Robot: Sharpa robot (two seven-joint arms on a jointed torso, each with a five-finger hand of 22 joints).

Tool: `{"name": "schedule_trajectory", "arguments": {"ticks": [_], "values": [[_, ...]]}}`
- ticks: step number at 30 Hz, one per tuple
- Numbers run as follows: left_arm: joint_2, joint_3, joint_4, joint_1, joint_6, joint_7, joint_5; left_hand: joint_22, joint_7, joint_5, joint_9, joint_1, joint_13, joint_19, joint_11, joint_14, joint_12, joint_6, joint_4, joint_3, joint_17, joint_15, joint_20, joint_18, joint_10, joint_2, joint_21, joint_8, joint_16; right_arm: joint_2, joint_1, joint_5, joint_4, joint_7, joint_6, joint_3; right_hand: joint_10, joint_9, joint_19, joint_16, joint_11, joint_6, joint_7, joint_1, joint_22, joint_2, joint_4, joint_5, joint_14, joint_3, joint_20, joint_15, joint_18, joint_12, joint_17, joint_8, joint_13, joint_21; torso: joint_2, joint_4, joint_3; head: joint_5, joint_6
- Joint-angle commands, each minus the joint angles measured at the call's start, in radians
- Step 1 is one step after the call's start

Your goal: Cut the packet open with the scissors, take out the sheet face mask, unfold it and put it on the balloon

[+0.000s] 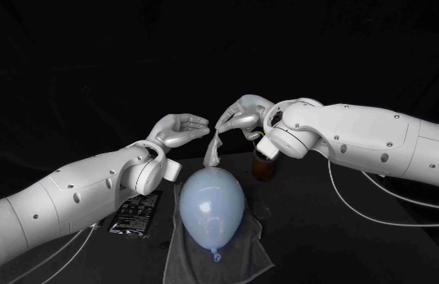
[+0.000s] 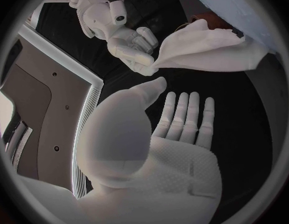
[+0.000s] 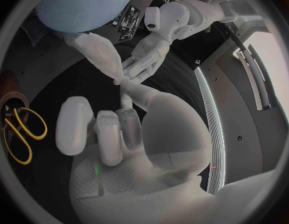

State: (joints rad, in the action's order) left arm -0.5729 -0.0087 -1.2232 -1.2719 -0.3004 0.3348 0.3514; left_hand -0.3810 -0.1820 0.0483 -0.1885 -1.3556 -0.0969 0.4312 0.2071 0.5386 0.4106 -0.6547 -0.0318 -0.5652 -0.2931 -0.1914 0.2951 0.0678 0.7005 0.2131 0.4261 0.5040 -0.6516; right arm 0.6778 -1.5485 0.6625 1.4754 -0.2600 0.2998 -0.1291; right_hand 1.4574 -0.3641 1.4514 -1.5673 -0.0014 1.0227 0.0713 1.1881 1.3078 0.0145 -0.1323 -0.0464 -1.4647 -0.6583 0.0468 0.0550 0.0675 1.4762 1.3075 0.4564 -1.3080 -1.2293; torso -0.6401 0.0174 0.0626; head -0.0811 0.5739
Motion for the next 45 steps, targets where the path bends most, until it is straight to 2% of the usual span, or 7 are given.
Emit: {"name": "schedule_trajectory", "arguments": {"ticks": [1,6,9,22,26,32,45], "values": [[0.011,0.001,-0.001,-0.001,0.092,0.023,0.102,0.051,-0.023,-0.001,0.01,0.003,0.031,0.031,-0.012,0.021,-0.041,0.009,0.0,0.057,0.051,-0.005,0.001,-0.008,0.006,-0.007,-0.062,-0.018,0.089,0.0,0.0,0.061,0.012,0.082,-0.062,0.001,0.05,-0.038,0.001,-0.003,0.001,0.003,0.004,-0.001,0.173,-0.006,-0.001,-0.002,-0.106,-0.005,-0.001,0.006,-0.001,-0.005,0.263,0.014,-0.177,0.003,0.0,0.0008,0.0,0.007,-0.001],[0.014,0.001,-0.012,-0.001,0.163,0.003,0.144,0.122,-0.017,-0.001,0.02,0.002,0.033,0.012,-0.034,0.018,-0.092,0.018,0.0,0.128,0.1,-0.03,0.001,-0.01,0.012,-0.014,-0.15,-0.039,0.188,-0.005,0.001,0.076,0.021,0.106,-0.063,0.001,0.049,-0.038,0.001,-0.003,0.001,0.002,0.004,-0.001,0.173,-0.006,-0.002,-0.002,-0.106,-0.005,-0.001,0.006,-0.001,-0.006,0.263,0.014,-0.176,0.003,0.0,0.0005,0.0012,0.008,-0.002],[0.01,0.001,-0.02,-0.001,0.214,-0.005,0.156,0.141,-0.031,-0.001,0.02,0.009,0.032,0.017,-0.004,0.067,-0.096,0.001,0.008,0.161,0.107,-0.006,0.001,-0.01,0.054,-0.016,-0.172,-0.038,0.199,-0.006,0.001,0.078,0.022,0.119,-0.058,0.001,0.049,-0.038,0.001,-0.003,0.001,0.002,0.004,-0.001,0.173,-0.006,-0.002,-0.002,-0.106,-0.006,-0.001,0.006,-0.001,-0.006,0.263,0.014,-0.176,0.004,0.0,-0.0001,0.0015,0.007,-0.003],[0.007,0.0,-0.008,-0.001,0.308,-0.03,0.131,0.194,-0.034,-0.001,0.023,-0.032,0.031,0.018,0.002,0.162,-0.138,-0.043,0.014,0.212,0.127,0.005,0.001,-0.01,0.134,-0.07,-0.233,-0.043,0.254,0.003,0.003,0.07,0.034,0.181,-0.044,0.001,0.049,-0.038,0.001,-0.003,0.001,0.0,0.005,-0.001,0.174,-0.006,-0.003,-0.002,-0.106,-0.007,-0.001,0.006,-0.001,-0.006,0.263,0.015,-0.175,0.001,0.0,0.0012,0.0004,0.006,-0.007],[0.014,0.0,-0.004,-0.001,0.3,-0.037,0.125,0.164,-0.036,0.002,0.022,-0.047,0.028,0.16,-0.028,0.294,-0.131,-0.102,0.026,0.189,0.106,0.043,-0.004,0.003,0.214,-0.109,-0.183,-0.033,0.212,-0.001,0.004,0.069,0.024,0.185,-0.042,0.001,0.049,-0.038,0.001,-0.003,0.001,0.0,0.005,-0.001,0.174,-0.006,-0.003,-0.002,-0.106,-0.007,-0.001,0.006,-0.001,-0.006,0.263,0.015,-0.175,0.001,0.001,0.0019,0.001,0.009,-0.01],[0.012,0.0,-0.002,-0.001,0.287,-0.047,0.122,0.16,-0.021,0.0,0.035,-0.049,0.033,0.312,-0.049,0.422,-0.172,-0.16,0.052,0.121,0.081,0.078,-0.012,0.075,0.281,-0.094,-0.135,-0.053,0.196,-0.001,0.004,0.07,0.017,0.189,-0.038,0.001,0.049,-0.038,0.001,-0.003,0.001,0.0,0.005,-0.001,0.174,-0.006,-0.003,-0.002,-0.106,-0.007,-0.001,0.006,-0.001,-0.006,0.263,0.015,-0.175,0.001,0.001,0.0004,0.0017,0.008,-0.004],[-0.005,0.0,0.002,-0.001,0.302,-0.069,0.113,0.213,-0.009,-0.001,0.064,-0.047,0.034,0.308,-0.02,0.391,-0.251,-0.08,0.071,0.108,0.104,0.05,-0.005,0.072,0.249,-0.061,-0.197,-0.126,0.294,0.021,0.004,0.074,0.005,0.188,-0.023,0.003,0.048,-0.038,0.002,-0.003,0.002,-0.001,0.005,-0.001,0.174,-0.006,-0.004,-0.002,-0.106,-0.008,0.0,0.006,-0.002,-0.008,0.263,0.015,-0.174,-0.001,0.0,0.0004,0.0008,0.008,0.0]]}}
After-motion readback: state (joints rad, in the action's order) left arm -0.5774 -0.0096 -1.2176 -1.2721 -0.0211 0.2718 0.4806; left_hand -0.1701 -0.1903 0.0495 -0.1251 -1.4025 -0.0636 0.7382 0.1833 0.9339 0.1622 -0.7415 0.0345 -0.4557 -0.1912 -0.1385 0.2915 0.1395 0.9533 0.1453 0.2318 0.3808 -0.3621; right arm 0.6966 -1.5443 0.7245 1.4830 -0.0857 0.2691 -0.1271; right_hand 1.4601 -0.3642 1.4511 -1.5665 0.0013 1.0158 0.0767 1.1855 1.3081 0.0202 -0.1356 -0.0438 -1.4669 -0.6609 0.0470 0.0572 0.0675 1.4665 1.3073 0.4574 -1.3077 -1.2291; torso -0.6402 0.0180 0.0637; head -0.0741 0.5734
